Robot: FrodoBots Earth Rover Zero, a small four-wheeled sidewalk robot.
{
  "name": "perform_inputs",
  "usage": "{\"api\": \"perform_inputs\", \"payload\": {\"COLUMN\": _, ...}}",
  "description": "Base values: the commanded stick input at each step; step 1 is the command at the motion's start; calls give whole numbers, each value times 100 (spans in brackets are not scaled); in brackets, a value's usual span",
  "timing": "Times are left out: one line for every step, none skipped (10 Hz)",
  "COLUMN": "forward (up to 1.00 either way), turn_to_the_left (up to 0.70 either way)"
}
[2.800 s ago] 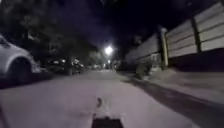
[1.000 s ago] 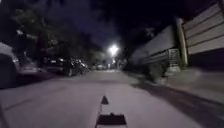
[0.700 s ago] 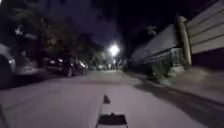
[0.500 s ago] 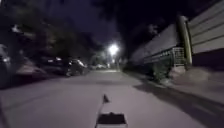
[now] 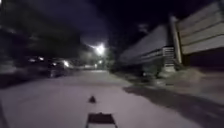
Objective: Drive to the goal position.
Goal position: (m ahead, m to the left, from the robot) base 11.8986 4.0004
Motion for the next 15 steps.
{"api": "perform_inputs", "payload": {"forward": 70, "turn_to_the_left": 0}}
{"api": "perform_inputs", "payload": {"forward": 70, "turn_to_the_left": 0}}
{"api": "perform_inputs", "payload": {"forward": 70, "turn_to_the_left": 0}}
{"api": "perform_inputs", "payload": {"forward": 70, "turn_to_the_left": 0}}
{"api": "perform_inputs", "payload": {"forward": 70, "turn_to_the_left": 0}}
{"api": "perform_inputs", "payload": {"forward": 70, "turn_to_the_left": 0}}
{"api": "perform_inputs", "payload": {"forward": 70, "turn_to_the_left": 0}}
{"api": "perform_inputs", "payload": {"forward": 70, "turn_to_the_left": 0}}
{"api": "perform_inputs", "payload": {"forward": 70, "turn_to_the_left": 0}}
{"api": "perform_inputs", "payload": {"forward": 70, "turn_to_the_left": 0}}
{"api": "perform_inputs", "payload": {"forward": 70, "turn_to_the_left": 0}}
{"api": "perform_inputs", "payload": {"forward": 70, "turn_to_the_left": 0}}
{"api": "perform_inputs", "payload": {"forward": 70, "turn_to_the_left": 0}}
{"api": "perform_inputs", "payload": {"forward": 70, "turn_to_the_left": 0}}
{"api": "perform_inputs", "payload": {"forward": 70, "turn_to_the_left": 0}}
